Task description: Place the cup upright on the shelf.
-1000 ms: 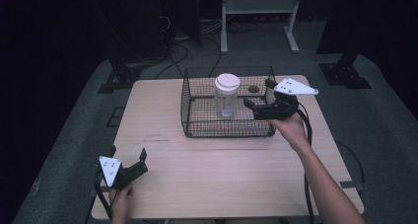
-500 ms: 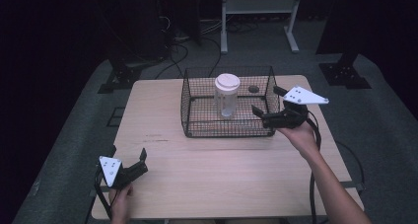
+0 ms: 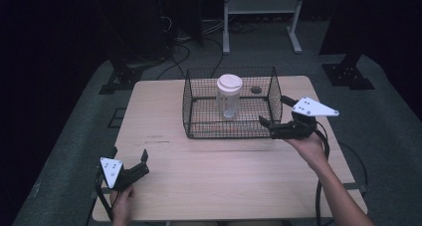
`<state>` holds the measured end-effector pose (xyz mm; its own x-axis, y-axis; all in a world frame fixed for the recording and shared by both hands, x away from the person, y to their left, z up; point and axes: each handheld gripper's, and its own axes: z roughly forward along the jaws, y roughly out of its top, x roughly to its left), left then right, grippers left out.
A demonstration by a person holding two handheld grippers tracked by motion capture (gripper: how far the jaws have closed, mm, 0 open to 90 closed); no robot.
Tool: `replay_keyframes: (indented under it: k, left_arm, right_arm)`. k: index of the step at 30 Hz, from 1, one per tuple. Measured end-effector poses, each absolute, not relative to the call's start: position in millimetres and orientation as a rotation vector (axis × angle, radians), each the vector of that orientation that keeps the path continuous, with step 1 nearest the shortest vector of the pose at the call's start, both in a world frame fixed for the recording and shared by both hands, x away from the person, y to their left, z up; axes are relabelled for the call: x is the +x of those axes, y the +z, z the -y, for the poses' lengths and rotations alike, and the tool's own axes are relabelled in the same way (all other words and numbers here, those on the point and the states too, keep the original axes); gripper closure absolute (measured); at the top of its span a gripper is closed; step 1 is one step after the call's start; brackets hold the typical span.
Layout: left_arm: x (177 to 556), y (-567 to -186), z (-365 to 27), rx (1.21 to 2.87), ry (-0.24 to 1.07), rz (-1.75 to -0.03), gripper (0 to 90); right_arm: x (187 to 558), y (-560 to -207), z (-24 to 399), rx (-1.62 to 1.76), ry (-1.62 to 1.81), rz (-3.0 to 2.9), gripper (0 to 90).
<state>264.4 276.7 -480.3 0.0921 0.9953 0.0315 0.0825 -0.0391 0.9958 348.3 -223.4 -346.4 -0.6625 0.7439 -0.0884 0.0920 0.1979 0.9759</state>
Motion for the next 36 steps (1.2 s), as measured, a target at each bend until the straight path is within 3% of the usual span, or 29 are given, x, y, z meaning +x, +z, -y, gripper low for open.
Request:
replay_keyframes:
  k: [36]
  left_arm:
    - [264.1, -480.3, -277.3, 1.341, 1.129, -1.188, 0.0]
  right_arm:
    - [309.0, -383.8, 258.5, 0.858, 1.475, -1.881, 0.8]
